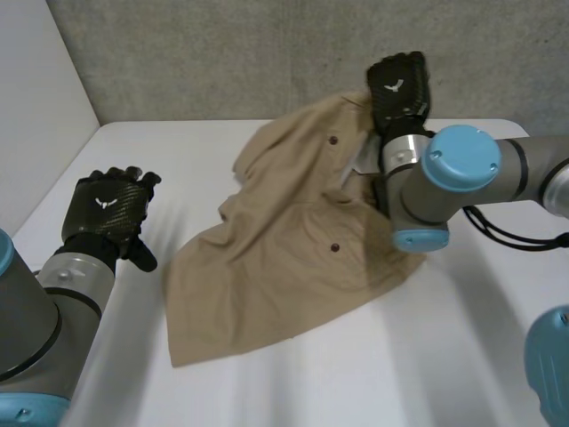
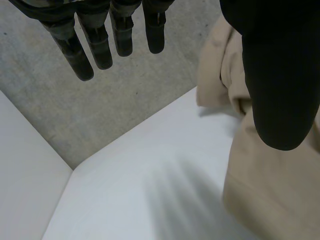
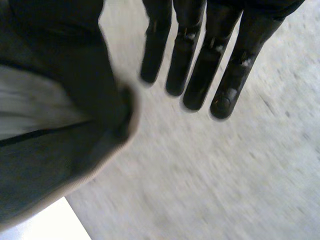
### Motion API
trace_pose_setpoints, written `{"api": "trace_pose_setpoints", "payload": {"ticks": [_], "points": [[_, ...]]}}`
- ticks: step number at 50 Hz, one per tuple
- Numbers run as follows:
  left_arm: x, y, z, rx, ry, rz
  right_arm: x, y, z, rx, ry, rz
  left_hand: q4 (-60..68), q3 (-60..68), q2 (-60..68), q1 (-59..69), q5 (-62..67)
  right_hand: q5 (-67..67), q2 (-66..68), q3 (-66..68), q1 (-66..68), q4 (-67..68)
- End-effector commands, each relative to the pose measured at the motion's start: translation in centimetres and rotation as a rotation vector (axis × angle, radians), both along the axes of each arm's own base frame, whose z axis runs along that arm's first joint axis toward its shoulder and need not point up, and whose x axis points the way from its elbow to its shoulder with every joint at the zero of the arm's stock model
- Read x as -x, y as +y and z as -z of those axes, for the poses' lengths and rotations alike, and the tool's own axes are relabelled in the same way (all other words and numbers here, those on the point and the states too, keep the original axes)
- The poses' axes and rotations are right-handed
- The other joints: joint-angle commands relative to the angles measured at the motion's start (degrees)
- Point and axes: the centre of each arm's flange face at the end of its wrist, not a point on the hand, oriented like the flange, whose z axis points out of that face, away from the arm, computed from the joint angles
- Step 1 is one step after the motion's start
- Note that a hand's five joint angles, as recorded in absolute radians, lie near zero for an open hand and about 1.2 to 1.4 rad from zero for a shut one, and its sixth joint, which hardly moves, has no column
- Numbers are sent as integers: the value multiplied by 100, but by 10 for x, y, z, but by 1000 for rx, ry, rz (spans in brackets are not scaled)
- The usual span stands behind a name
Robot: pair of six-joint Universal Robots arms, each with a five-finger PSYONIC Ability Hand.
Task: Fold the shorts.
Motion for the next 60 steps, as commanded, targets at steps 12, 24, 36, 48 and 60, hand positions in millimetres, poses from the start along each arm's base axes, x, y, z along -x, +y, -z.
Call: {"api": "trace_pose_setpoints", "payload": {"ticks": [12, 24, 36, 48, 60], "points": [[17, 32, -1, -37, -18, 98, 46, 56, -25, -154, 40, -83, -43, -148, -37, -132, -15, -4041, -3901, -3938, -2811, -4107], [26, 71, 18, -198, -78, 185, 88, 111, 26, -668, 193, -350, 310, 204, 316, 221, 338, -2638, -2499, -2536, -1409, -2705], [25, 75, 48, -328, -60, 166, 119, 104, 58, -749, 215, -351, 1151, 1046, 1157, 1062, 1179, -1862, -1723, -1760, -633, -1929], [25, 77, 61, -371, -84, 166, 123, 81, 89, -708, 253, -333, 1219, 1114, 1225, 1130, 1247, -1140, -1000, -1037, 90, -1206], [25, 77, 62, -374, -86, 166, 119, 70, 97, -661, 256, -333, 1252, 1147, 1258, 1163, 1280, -652, -512, -549, 578, -719]]}}
